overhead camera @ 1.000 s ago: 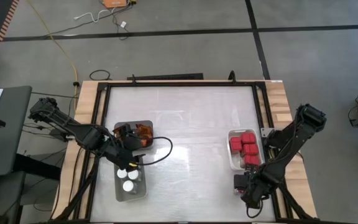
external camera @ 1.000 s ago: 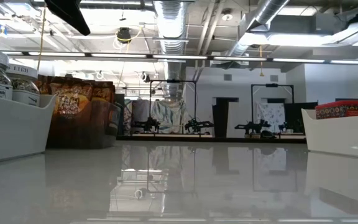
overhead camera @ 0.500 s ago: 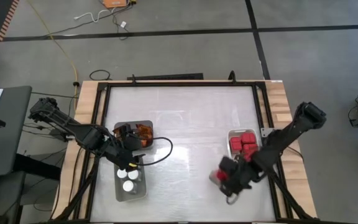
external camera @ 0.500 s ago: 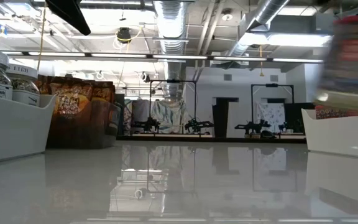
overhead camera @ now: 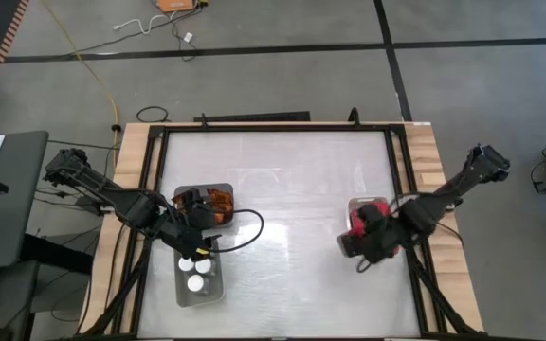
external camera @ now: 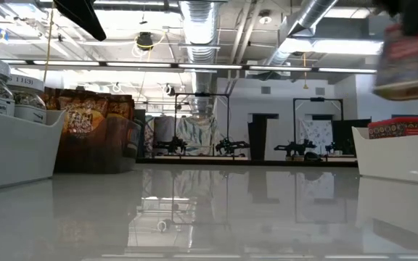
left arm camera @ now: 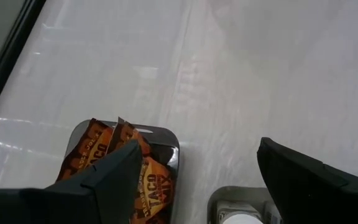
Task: Sort spices by type
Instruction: Put the red spice can into the white bin
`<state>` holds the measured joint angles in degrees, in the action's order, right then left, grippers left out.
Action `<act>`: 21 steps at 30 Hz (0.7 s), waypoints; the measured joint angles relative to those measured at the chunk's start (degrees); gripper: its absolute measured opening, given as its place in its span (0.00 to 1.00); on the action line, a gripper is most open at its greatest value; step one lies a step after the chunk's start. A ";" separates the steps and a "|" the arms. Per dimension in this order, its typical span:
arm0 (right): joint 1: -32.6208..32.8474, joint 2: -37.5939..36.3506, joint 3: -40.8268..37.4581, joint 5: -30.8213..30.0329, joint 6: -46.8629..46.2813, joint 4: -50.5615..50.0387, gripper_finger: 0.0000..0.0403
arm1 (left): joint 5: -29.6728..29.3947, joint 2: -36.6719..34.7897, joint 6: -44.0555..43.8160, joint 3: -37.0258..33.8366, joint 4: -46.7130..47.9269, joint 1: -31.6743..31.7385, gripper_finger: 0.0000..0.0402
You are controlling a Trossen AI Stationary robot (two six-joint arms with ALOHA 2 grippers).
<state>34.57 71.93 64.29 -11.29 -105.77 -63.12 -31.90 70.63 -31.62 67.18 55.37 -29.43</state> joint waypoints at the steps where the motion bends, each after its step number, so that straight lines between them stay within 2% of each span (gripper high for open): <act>1: 1.20 -0.25 0.00 -0.04 -3.06 -1.54 0.58 | 0.00 -0.01 -0.01 0.00 0.00 0.00 0.76; 5: 5.39 -0.54 0.00 -1.83 -15.54 -6.01 0.58 | 0.02 -0.02 -0.04 0.00 0.00 0.00 0.76; 9: 7.70 -0.38 0.00 -1.98 -22.50 -10.15 0.58 | 0.02 0.00 1.12 0.00 0.00 0.00 0.76; 14: 7.61 -0.36 0.00 -1.99 -24.70 -13.83 0.58 | 0.02 0.00 3.27 0.00 0.00 0.00 0.76; 21: 5.69 -0.34 0.00 -2.05 -24.44 -13.17 0.58 | 0.02 0.00 5.10 0.00 0.00 0.00 0.76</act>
<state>40.26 71.59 64.29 -13.34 -130.21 -76.29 -31.88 70.63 -26.52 67.18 55.37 -29.43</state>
